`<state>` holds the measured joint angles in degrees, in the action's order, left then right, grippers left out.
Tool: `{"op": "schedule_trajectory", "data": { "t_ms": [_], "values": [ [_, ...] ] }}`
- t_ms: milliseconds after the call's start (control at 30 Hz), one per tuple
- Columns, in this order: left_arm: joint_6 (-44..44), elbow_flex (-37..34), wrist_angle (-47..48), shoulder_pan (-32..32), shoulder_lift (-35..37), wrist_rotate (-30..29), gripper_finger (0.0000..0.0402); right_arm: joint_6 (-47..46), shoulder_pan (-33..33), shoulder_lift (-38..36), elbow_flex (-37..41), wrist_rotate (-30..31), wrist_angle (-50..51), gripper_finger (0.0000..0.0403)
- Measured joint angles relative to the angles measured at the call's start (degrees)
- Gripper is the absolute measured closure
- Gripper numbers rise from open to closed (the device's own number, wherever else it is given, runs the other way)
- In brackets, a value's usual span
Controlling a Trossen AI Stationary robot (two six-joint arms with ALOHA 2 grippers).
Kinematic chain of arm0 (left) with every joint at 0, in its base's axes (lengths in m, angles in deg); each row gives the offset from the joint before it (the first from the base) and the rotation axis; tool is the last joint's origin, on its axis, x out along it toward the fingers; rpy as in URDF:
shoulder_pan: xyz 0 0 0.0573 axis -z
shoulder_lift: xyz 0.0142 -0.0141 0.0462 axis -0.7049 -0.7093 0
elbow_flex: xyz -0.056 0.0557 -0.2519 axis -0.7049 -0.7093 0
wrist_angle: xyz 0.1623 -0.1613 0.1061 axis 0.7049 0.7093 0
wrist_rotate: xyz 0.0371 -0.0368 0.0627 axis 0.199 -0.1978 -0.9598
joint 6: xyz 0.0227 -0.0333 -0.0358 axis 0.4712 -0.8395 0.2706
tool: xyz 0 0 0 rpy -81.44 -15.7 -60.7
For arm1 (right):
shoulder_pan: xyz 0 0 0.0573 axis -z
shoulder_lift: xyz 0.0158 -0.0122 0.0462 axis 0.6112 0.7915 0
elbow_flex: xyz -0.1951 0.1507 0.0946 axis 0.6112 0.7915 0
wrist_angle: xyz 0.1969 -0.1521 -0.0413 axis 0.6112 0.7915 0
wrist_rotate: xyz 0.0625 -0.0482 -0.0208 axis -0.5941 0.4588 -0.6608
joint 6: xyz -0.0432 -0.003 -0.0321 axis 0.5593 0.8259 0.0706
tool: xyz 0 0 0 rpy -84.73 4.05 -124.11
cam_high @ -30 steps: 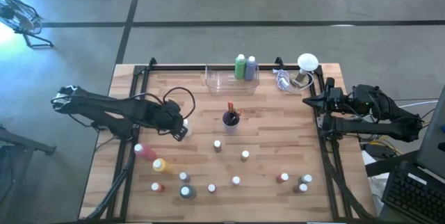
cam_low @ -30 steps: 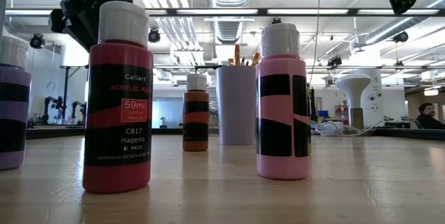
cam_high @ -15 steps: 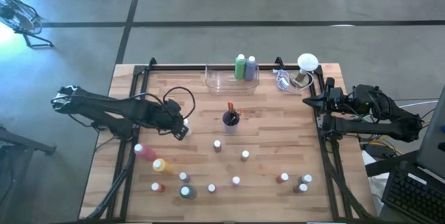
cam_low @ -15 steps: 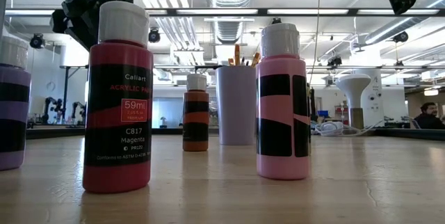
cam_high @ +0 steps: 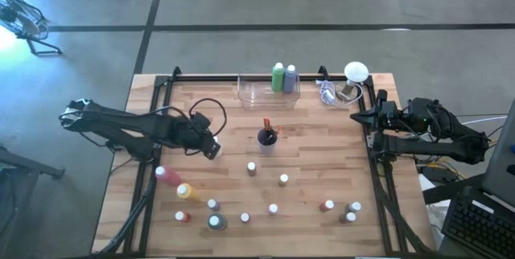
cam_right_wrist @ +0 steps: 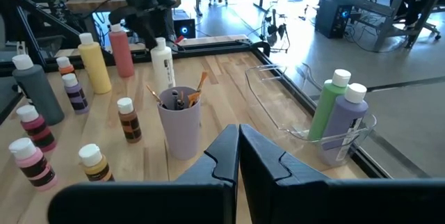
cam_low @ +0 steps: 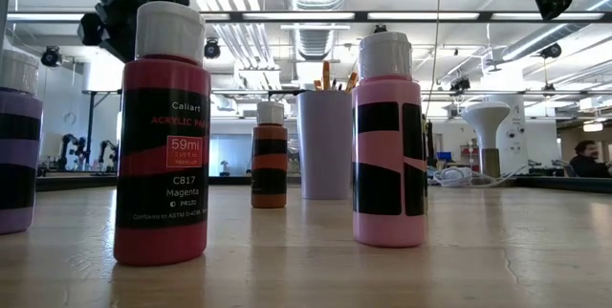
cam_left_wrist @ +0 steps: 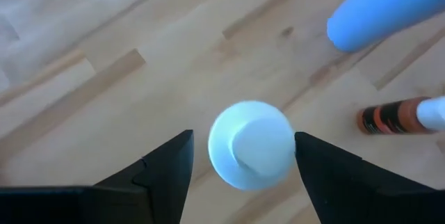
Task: Pick & Place Paint Supplies
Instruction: Put the white paint bottle into the transparent bin
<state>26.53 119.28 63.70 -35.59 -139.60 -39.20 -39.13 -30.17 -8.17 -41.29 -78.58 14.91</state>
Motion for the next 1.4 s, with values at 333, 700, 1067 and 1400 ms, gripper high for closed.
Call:
{"op": "schedule_trajectory", "data": {
  "t_ms": [333, 700, 1067, 1400],
  "values": [
    [0.5, -1.8, -1.6, 0.0, 0.0, -0.6, 0.0151, 0.0, 0.0, 0.0, 0.0, 0.0, 0.0, 0.0394],
    [1.8, -5.6, -6.7, 0.0, 0.6, -1.1, 0.0151, 0.0, 0.0, 0.0, 0.0, 0.0, 0.0, 0.0394],
    [5.4, -4.7, -6.4, 0.0, 0.6, -2.4, 0.0152, 0.0, 0.0, 0.0, 0.0, 0.0, 0.0, 0.0394],
    [5.4, -4.7, -6.3, 0.0, 0.6, -2.6, 0.0221, 0.1, 0.0, 0.0, 0.0, 0.0, 0.0, 0.0394]
  ]
}}
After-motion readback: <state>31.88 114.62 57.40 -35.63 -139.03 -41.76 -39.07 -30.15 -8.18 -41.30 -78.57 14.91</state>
